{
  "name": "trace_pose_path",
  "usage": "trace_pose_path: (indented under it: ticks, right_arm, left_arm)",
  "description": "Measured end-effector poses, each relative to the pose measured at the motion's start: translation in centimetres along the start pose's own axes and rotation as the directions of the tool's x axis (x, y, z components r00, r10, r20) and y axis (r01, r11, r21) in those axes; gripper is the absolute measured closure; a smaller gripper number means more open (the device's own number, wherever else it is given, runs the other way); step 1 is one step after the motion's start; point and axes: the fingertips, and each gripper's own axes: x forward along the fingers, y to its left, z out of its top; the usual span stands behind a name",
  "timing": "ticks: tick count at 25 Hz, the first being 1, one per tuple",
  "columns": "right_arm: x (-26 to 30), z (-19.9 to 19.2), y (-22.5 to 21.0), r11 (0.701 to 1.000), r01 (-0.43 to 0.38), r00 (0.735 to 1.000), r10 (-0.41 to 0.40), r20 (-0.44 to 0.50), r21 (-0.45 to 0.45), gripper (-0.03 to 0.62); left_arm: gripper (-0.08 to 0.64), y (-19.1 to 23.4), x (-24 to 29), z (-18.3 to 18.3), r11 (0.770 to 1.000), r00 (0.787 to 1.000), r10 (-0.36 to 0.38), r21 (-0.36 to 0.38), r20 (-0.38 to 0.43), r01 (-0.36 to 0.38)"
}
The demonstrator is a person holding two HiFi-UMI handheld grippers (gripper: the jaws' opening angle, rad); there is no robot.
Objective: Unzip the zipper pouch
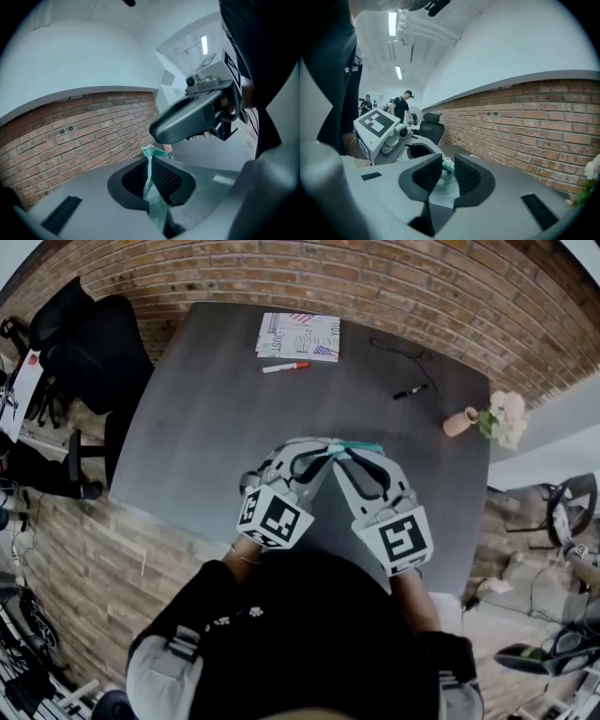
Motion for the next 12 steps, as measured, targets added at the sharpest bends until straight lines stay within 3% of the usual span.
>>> trace_pose_path:
  ticks: [3, 7, 12]
  right_arm:
    - [0.5, -0.4, 0.2, 1.0, 0.001, 1.0, -0.001, -0.012, 0.002, 0.512]
    - [0.8, -1.3, 0.1, 1.0, 0.02, 0.999, -0.02, -0.045, -0.01, 0.522]
    - [0.7, -1.6, 0.0, 1.0, 0.025, 0.998, -0.025, -0.054, 0.012, 0.524]
  left_arm:
    - [0.545, -0.9, 0.4, -0.4, 0.993, 0.999, 0.005, 0.118, -0.053, 0.002]
    - [0.545, -1.8, 0.7, -0.5, 0.964, 0.994, 0.015, 0.265, -0.106, 0.013]
    - [0.545, -2.1, 0.7, -0.8, 0.945, 0.991, 0.02, 0.326, -0.131, 0.024]
